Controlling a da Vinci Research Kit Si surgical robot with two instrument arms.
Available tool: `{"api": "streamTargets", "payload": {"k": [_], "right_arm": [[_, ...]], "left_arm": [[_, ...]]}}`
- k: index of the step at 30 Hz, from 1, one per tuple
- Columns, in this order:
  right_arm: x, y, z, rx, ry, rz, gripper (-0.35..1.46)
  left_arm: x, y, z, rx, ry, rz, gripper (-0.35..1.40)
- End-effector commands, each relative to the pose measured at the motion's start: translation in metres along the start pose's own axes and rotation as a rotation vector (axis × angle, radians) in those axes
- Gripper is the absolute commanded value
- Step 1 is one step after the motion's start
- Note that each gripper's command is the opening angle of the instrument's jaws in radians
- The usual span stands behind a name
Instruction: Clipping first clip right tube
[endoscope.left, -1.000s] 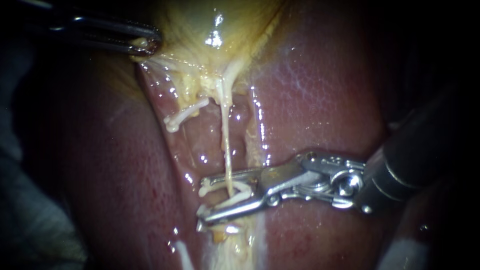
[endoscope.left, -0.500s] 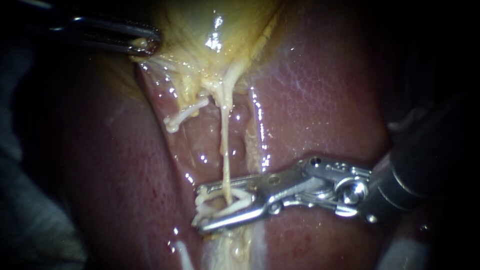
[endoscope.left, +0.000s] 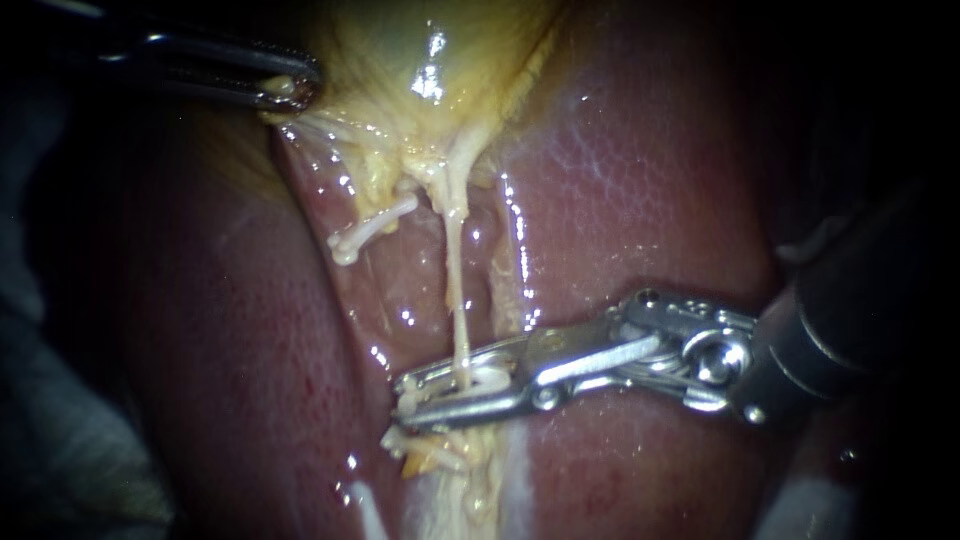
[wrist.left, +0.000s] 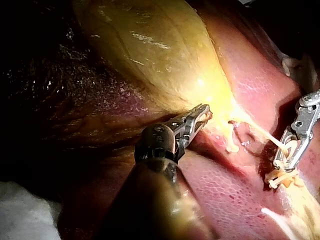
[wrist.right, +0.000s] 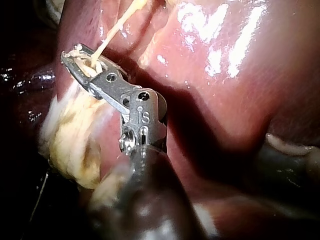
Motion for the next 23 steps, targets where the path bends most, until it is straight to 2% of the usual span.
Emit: {"api": "streamTargets", "payload": {"k": [1,5,9,23], "right_arm": [[0.0000,0.0000,0.0000,-0.002,0.001,0.006,-0.13],[-0.0002,-0.0003,-0.0001,-0.001,-0.002,0.071,-0.35],[-0.0003,-0.0004,-0.0003,0.000,-0.003,0.130,-0.35],[-0.0006,-0.0003,-0.0004,-0.005,-0.001,0.128,-0.35]], "left_arm": [[0.0000,0.0000,0.0000,0.000,0.000,0.000,-0.35],[0.0000,0.0000,0.0000,0.000,0.000,0.000,-0.35],[0.0000,0.0000,0.0000,0.000,0.000,0.000,-0.35],[0.0000,0.0000,0.0000,0.000,0.000,0.000,-0.35]]}}
